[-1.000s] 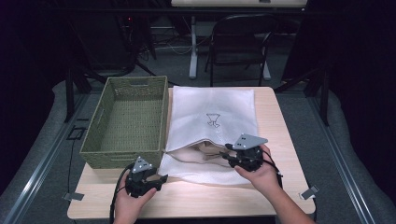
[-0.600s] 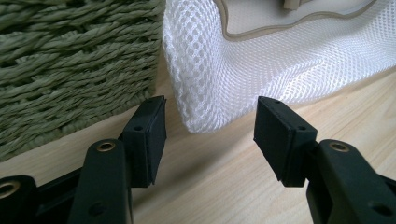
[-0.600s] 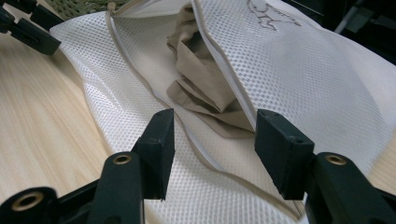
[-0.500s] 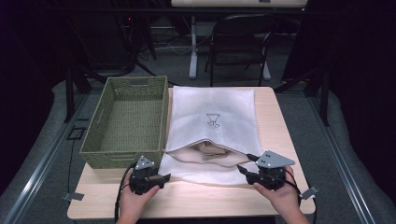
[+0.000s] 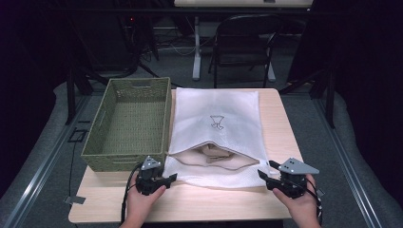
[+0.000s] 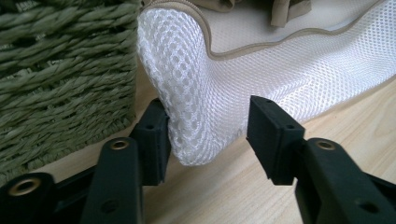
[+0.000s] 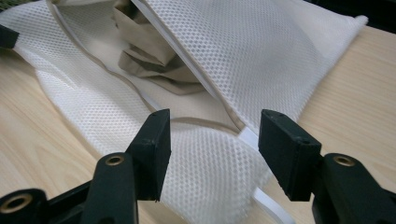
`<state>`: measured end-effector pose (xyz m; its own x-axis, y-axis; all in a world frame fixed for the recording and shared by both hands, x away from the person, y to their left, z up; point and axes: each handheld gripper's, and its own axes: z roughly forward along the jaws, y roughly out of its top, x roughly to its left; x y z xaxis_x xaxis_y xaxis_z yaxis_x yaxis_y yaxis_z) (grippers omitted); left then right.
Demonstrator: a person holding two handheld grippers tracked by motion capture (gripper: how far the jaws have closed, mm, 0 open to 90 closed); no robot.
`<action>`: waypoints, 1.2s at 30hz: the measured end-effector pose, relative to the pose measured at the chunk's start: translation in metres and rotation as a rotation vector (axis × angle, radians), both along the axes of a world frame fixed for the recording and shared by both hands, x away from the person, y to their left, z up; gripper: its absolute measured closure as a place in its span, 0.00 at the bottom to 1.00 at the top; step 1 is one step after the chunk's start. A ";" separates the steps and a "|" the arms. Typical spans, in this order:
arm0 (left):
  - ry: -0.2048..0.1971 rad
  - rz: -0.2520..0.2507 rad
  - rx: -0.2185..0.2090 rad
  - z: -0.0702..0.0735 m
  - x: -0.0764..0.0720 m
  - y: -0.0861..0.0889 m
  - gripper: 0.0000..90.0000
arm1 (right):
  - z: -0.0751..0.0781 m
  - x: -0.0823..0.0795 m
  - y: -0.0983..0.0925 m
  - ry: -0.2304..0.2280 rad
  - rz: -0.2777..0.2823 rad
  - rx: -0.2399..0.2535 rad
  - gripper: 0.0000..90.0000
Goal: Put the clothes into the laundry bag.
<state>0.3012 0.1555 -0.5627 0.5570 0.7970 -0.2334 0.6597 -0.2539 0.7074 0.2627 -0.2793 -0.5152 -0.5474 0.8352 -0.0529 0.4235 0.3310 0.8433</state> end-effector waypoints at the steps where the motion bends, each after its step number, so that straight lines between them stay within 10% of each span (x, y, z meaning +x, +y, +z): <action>1: -0.004 0.002 0.000 0.000 0.000 -0.001 0.62 | -0.001 -0.001 -0.002 -0.002 -0.013 0.000 0.49; 16: -0.010 -0.001 0.036 -0.001 0.001 -0.009 0.90 | -0.024 0.003 -0.034 0.154 -0.145 0.113 0.43; 36: -0.012 -0.010 0.041 -0.001 0.002 -0.008 0.93 | -0.058 0.021 -0.034 0.306 -0.123 0.178 0.43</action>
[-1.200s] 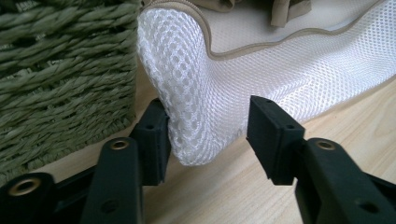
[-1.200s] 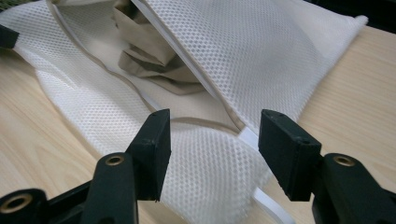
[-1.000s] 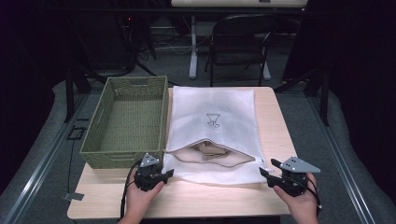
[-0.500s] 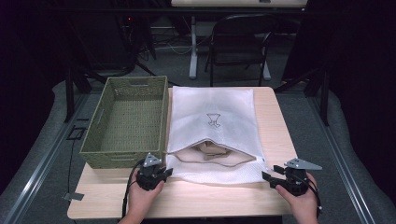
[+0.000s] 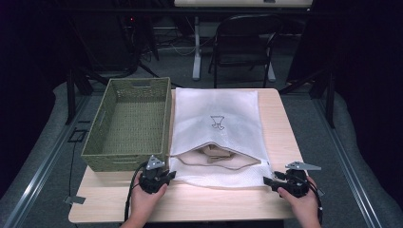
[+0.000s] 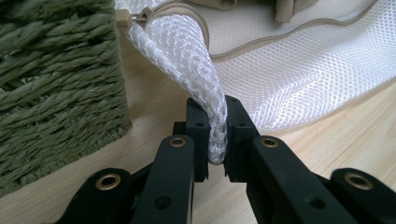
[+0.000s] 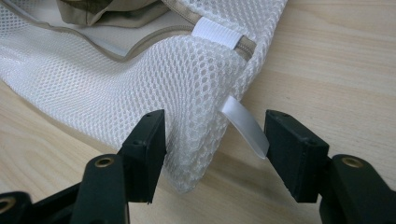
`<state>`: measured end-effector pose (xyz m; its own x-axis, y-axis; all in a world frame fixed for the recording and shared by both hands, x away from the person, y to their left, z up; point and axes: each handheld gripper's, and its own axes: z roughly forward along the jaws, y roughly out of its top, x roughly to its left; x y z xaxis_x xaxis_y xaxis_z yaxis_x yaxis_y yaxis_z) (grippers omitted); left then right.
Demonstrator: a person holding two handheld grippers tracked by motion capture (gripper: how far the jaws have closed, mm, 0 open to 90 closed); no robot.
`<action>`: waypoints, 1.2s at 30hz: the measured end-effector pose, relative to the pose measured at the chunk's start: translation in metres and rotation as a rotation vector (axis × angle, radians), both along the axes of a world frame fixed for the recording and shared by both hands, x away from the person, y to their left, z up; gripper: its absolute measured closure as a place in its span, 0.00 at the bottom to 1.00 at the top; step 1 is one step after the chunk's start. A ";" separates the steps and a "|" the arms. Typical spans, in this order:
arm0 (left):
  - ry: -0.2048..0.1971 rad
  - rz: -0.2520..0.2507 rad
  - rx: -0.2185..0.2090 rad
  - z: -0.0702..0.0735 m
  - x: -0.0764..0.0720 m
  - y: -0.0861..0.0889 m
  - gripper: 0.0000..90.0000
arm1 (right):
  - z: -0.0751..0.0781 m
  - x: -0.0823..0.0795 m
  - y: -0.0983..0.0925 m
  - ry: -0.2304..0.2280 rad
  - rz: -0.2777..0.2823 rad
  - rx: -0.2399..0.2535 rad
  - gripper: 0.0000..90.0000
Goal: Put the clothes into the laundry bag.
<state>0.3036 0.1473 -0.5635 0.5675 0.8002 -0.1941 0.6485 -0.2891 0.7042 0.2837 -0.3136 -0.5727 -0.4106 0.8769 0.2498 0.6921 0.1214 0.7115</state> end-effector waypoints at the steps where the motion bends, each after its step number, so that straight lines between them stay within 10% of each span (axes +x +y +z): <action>1: -0.002 0.001 -0.001 0.000 0.000 0.000 0.93 | 0.000 0.000 0.001 -0.003 0.000 0.001 0.44; 36: 0.015 -0.014 -0.039 0.000 0.002 0.004 0.93 | 0.008 0.004 0.012 -0.021 0.081 -0.005 0.91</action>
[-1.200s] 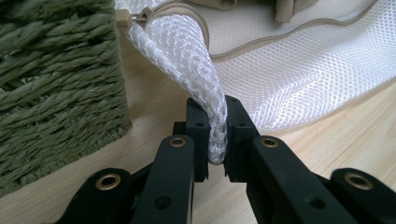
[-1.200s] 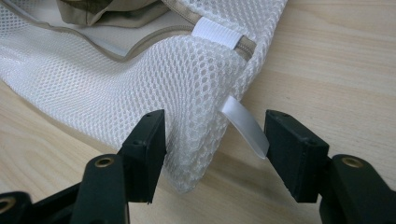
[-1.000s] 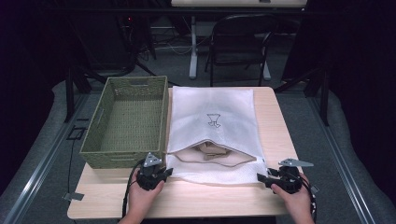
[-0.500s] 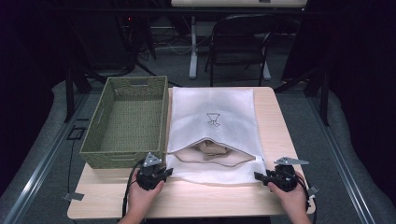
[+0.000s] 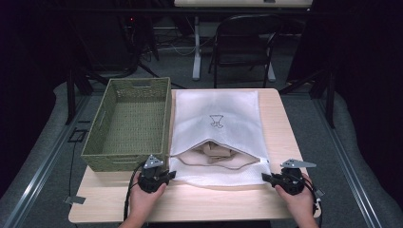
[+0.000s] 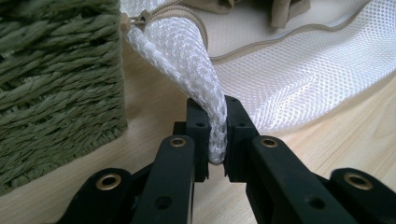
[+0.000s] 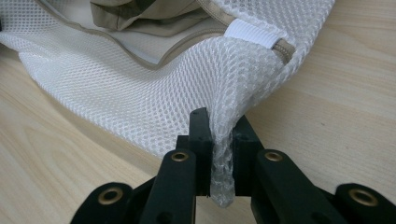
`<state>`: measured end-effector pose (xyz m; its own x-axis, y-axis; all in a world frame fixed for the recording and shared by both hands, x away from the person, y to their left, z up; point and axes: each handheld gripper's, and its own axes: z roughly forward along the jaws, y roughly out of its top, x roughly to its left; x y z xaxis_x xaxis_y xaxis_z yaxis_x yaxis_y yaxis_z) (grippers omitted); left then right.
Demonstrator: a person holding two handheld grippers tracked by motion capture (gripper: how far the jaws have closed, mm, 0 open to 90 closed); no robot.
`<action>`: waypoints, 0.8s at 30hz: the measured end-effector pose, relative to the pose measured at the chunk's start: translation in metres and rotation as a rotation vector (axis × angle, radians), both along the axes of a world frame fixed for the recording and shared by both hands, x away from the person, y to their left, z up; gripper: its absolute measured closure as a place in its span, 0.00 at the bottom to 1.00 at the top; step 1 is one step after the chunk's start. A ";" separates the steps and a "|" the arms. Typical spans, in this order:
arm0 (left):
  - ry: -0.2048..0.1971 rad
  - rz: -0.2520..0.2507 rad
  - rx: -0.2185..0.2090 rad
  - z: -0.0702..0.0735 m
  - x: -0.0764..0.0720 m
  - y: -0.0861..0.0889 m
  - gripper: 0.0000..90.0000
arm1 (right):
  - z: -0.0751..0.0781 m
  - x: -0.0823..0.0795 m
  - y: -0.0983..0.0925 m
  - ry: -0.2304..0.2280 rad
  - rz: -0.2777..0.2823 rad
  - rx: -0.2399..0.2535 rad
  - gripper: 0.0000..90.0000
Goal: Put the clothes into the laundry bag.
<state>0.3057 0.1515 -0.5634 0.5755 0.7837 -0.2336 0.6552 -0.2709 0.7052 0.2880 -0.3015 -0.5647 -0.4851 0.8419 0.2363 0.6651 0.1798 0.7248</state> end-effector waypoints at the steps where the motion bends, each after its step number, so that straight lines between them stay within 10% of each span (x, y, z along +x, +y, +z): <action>1: 0.001 -0.001 -0.001 0.000 0.000 0.000 0.93 | 0.000 0.000 0.000 0.004 0.001 0.009 0.91; 24: -0.004 -0.056 -0.076 0.027 0.003 -0.014 0.93 | 0.027 0.002 -0.004 -0.036 0.010 0.096 0.92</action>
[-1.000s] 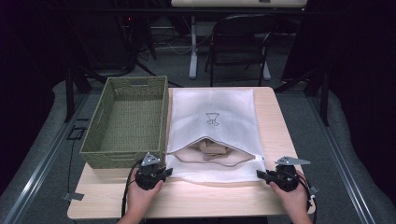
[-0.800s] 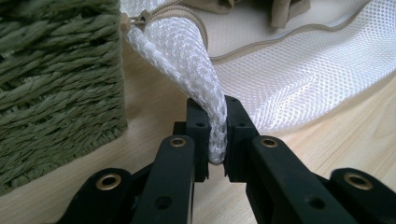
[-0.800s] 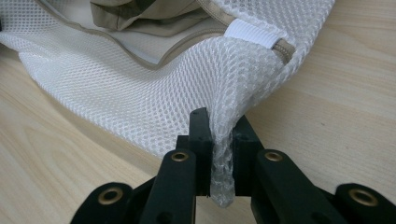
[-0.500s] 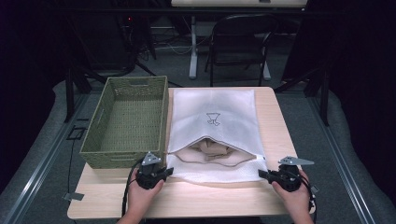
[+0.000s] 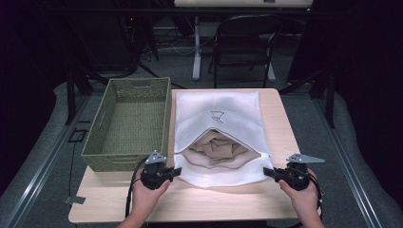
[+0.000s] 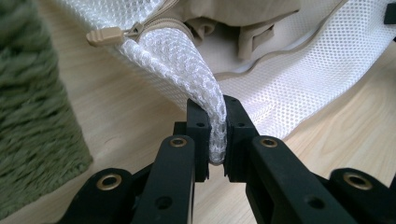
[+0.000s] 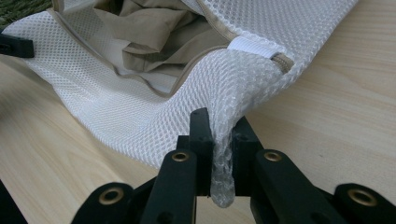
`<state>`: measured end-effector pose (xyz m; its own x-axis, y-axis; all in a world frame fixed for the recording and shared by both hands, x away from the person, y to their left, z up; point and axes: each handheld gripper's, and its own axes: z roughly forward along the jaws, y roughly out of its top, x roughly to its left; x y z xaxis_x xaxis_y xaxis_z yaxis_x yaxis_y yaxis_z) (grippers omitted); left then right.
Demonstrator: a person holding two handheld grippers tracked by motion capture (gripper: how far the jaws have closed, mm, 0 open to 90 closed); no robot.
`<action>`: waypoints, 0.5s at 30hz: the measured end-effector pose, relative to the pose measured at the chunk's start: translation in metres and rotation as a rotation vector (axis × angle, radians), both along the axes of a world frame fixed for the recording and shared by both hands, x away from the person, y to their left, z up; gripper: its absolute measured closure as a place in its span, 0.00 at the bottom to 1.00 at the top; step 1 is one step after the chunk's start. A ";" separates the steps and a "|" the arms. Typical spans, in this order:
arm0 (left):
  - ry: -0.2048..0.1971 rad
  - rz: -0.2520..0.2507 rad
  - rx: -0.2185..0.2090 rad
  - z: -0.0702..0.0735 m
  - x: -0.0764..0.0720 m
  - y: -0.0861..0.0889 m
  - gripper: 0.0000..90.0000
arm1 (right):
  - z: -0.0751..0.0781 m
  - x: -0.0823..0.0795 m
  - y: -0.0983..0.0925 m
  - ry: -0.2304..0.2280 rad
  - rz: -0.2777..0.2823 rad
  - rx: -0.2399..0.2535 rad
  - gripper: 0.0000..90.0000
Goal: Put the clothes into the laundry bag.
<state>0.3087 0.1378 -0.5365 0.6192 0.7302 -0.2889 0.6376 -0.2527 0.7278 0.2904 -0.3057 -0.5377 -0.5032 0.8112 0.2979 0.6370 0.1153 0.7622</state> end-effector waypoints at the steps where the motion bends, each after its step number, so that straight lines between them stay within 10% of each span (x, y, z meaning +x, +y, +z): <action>1: -0.003 0.002 -0.007 0.002 0.001 -0.001 0.93 | 0.001 0.001 0.000 0.003 0.007 -0.013 0.92; 15: -0.026 -0.020 0.000 0.042 0.016 -0.011 0.93 | 0.033 0.020 0.017 -0.012 0.109 -0.063 0.92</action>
